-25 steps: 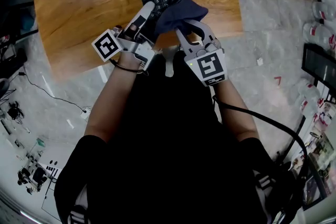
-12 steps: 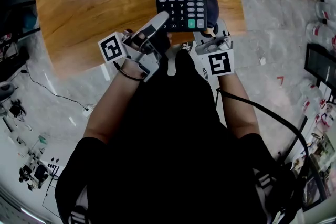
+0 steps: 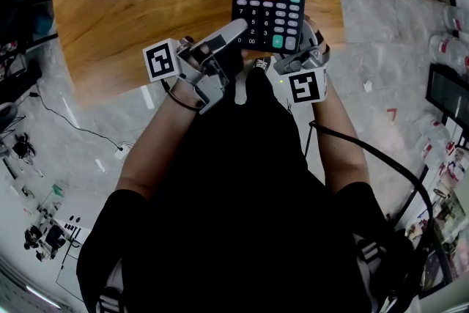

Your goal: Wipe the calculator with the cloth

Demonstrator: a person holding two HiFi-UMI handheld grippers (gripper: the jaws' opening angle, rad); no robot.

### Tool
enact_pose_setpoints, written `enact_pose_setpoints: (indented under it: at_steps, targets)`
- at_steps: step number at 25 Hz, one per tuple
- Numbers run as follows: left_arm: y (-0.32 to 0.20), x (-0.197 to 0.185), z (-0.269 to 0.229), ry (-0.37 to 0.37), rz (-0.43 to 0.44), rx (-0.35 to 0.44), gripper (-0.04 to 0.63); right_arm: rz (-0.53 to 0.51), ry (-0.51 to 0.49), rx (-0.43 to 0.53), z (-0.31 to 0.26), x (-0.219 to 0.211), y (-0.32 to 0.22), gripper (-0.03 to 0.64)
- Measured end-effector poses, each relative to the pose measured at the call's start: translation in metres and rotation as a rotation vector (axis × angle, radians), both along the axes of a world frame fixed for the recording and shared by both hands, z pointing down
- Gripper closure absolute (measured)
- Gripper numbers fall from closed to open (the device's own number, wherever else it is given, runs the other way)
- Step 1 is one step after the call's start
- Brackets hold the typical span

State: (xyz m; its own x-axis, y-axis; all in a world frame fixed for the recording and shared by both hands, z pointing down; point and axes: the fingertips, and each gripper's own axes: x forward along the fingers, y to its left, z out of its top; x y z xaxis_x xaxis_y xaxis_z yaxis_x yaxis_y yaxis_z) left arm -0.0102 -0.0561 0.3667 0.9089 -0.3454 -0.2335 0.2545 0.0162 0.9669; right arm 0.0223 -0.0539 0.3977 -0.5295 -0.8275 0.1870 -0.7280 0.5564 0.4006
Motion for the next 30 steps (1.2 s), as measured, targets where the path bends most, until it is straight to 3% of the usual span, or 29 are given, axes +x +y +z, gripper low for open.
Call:
enact_pose_setpoints:
  at_steps: [5,10,15,20,30]
  targets:
    - [-0.011,-0.015,0.000,0.002,-0.046,-0.026,0.522,-0.028,-0.026,-0.008,-0.003,-0.016,0.013,0.557]
    - [-0.017,-0.022,0.003,-0.009,-0.071,-0.013,0.522,-0.061,-0.011,0.016,-0.013,-0.004,0.032,0.557]
    - [-0.007,-0.013,-0.001,0.011,-0.005,0.006,0.522,-0.029,-0.013,0.018,-0.019,0.030,0.022,0.557]
    - [0.008,0.000,-0.003,0.042,0.063,-0.009,0.522,0.029,0.063,0.060,-0.015,0.053,0.003,0.557]
    - [0.012,0.004,-0.009,0.064,0.085,-0.013,0.522,-0.094,0.072,0.082,-0.015,0.008,0.009,0.557]
